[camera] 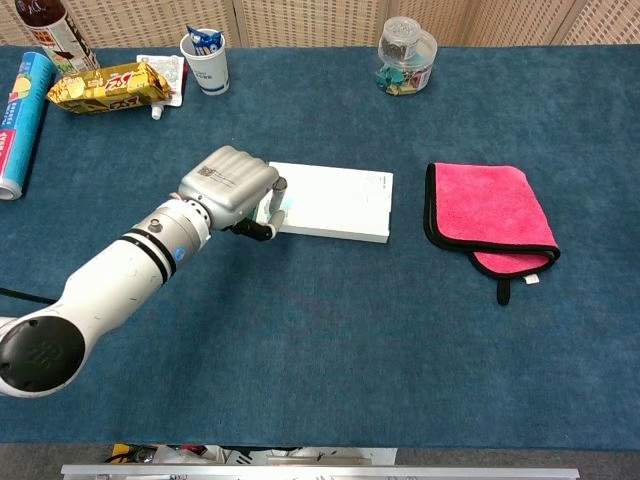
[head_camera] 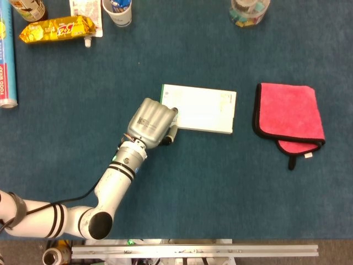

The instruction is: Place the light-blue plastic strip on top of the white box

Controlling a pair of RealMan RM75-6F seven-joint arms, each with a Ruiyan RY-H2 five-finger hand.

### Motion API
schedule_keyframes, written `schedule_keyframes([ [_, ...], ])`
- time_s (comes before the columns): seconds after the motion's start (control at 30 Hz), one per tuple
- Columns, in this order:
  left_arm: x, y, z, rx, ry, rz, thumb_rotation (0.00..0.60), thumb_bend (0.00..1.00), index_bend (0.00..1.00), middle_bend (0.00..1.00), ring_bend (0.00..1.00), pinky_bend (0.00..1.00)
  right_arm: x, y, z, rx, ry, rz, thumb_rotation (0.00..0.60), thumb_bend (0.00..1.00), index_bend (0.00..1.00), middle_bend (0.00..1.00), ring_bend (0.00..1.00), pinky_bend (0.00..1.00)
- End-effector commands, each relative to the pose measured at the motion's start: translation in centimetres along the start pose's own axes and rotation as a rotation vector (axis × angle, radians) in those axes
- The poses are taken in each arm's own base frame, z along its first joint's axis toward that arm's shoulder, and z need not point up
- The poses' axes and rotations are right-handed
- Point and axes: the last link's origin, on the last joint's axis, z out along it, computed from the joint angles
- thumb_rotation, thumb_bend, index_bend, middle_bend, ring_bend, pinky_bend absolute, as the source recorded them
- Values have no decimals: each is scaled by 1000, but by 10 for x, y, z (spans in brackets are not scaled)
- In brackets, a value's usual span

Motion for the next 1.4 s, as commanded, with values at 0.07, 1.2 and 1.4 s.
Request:
schedule_keyframes([
  [0.07,-2,1,0,-1,-6,2,312,512,456,1000,997,981,0,0,0,0,0,0,600,164,387,421,425,537],
  [1.2,-4,-8,5,28,-5,-7,330,512,457,1000,997,982,3,0,-2,3,7,3,600,165,387,421,425,537],
  [1.4,-7,-11,9,49,-20,5,337,512,457,1000,997,981,4,0,-4,2,11,2,600,164,387,421,425,537],
])
